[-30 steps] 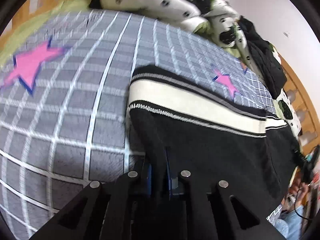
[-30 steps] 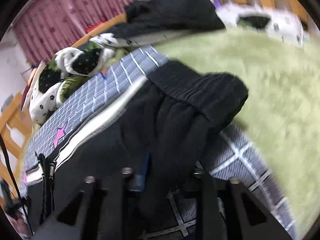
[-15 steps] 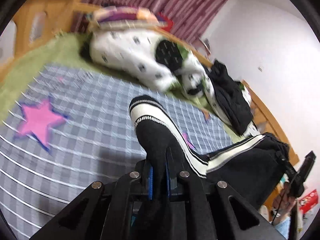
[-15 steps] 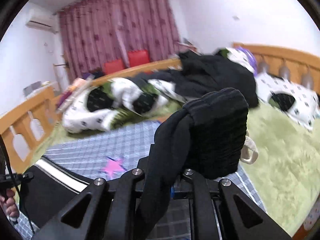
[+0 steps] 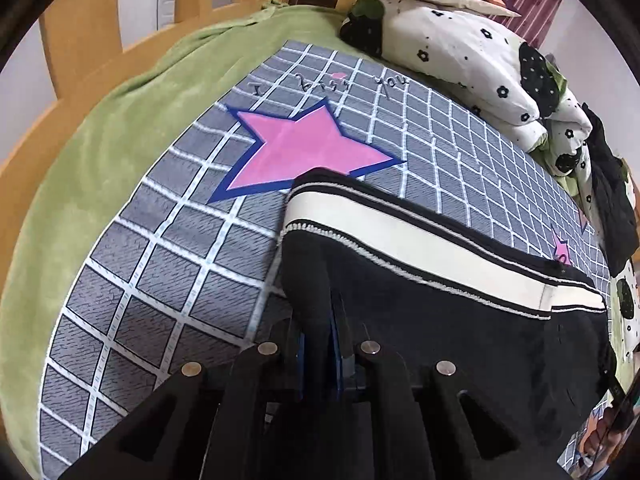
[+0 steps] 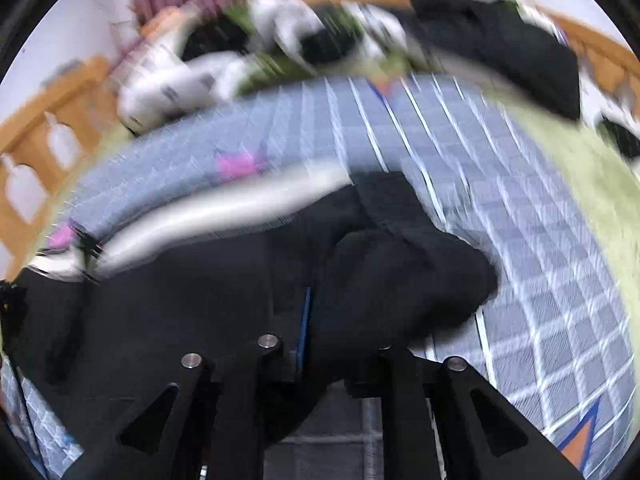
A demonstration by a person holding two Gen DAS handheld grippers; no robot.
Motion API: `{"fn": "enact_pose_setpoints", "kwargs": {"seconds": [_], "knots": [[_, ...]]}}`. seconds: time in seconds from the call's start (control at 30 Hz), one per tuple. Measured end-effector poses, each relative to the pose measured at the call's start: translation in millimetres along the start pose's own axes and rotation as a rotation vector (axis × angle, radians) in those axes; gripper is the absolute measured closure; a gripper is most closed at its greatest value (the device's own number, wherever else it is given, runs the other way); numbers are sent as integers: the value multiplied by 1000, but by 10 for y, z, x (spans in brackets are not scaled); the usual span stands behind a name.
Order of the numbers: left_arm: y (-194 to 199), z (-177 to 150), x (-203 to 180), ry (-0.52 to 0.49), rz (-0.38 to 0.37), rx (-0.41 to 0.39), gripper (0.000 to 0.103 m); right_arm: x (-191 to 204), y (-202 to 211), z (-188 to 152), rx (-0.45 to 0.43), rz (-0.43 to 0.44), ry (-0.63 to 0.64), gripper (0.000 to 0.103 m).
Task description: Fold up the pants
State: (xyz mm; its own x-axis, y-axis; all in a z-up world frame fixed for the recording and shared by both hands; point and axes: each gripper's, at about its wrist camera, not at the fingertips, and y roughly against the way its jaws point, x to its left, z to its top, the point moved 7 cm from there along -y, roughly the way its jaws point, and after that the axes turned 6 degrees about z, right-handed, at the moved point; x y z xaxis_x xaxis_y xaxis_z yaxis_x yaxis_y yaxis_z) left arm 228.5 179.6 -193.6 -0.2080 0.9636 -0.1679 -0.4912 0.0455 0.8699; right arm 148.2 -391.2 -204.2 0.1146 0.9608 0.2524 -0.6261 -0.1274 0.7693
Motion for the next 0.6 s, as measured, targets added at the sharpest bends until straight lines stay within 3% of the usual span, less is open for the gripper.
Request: {"fn": "enact_pose_setpoints", "kwargs": {"seconds": [0.03, 0.07, 0.13, 0.17, 0.23, 0.27, 0.3, 0.37, 0.43, 0.5, 0.6], "knots": [[7, -11, 31, 13, -13, -4, 88, -32, 14, -38, -16, 37, -19, 90], [40, -23, 62, 27, -9, -13, 74, -57, 74, -56, -33, 63, -26, 88], [109, -28, 117, 16, 73, -49, 63, -64, 123, -91, 5, 68, -10, 87], [176, -39, 110, -11, 104, -75, 63, -66, 157, -137, 23, 66, -10, 86], [265, -75, 52, -44, 106, -89, 63, -86, 273, -229, 27, 27, -7, 75], [331, -90, 34, -55, 90, -99, 62, -123, 369, -255, 21, -27, 8, 58], [402, -105, 24, -59, 74, -113, 60, -133, 499, -298, -4, -83, 44, 53], [544, -175, 9, -69, 31, -139, 47, -95, 693, -323, -54, -110, 72, 54], [653, -261, -33, -83, -12, -157, 47, -38, 900, -279, -119, -119, 87, 58], [763, -368, -93, -88, -40, -167, 47, 152, 1023, -190, -171, -69, 121, 58], [862, -567, -90, -101, -42, -164, 47, 364, 912, -163, -149, -18, 121, 58]]}}
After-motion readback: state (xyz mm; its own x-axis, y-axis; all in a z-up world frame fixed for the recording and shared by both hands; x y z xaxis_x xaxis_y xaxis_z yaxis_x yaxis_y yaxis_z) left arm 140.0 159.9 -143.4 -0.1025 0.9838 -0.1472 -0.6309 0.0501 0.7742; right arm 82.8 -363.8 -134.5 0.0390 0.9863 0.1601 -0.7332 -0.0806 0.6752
